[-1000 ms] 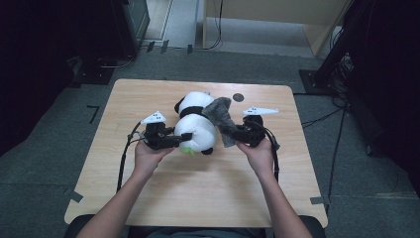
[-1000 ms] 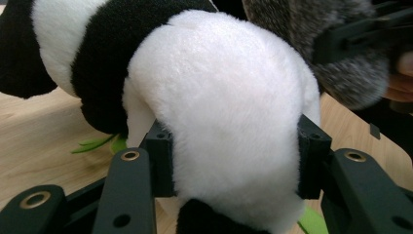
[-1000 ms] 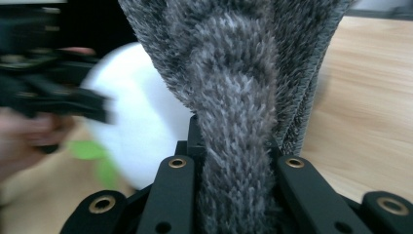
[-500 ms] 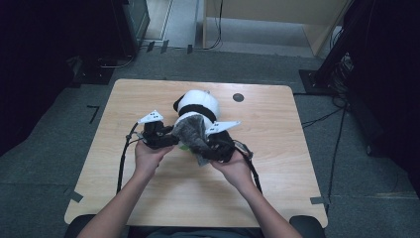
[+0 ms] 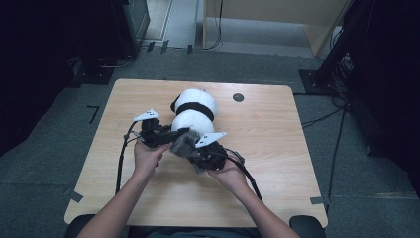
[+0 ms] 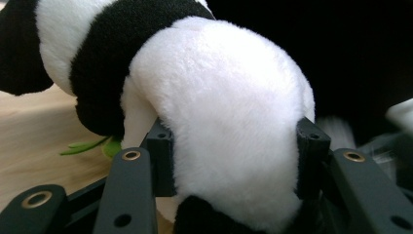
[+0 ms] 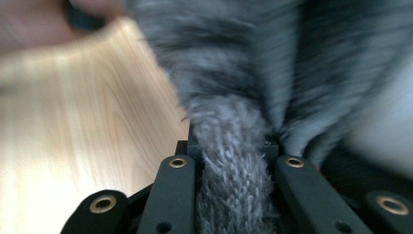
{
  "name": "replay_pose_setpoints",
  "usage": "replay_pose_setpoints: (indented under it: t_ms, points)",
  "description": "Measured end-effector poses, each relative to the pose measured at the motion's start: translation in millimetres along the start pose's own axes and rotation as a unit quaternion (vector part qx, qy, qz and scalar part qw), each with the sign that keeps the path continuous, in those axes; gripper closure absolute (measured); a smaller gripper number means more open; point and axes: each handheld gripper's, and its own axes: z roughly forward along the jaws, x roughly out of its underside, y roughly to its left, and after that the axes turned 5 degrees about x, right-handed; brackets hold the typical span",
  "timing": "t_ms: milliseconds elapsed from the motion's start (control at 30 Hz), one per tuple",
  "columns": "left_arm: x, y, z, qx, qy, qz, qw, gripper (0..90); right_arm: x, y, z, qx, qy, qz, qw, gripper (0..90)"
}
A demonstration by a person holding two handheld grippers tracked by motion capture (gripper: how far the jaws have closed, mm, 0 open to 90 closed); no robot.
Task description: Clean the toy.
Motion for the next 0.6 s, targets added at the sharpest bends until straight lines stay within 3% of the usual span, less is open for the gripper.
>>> replay_pose_setpoints:
  t_ms: [100,233,600]
  points:
    - [-1.9,-4.3,-1.3,-0.002,0.004,0.016,0.9999,48.8,3.1,-8.4,4.5,0.001,-0.003,0.012,0.9999,77.8]
    - [-1.5,1.8,-4.5,0.018,-0.001,-0.001,0.9998,48.8,6.0,-18.3,1.3,0.013,-0.012,0.008,0.9998,77.8]
    - [-1.1,4.8,-6.4,0.030,0.011,0.009,0.9994,48.5,15.9,-51.5,-9.7,0.057,0.008,0.025,0.9980,77.8]
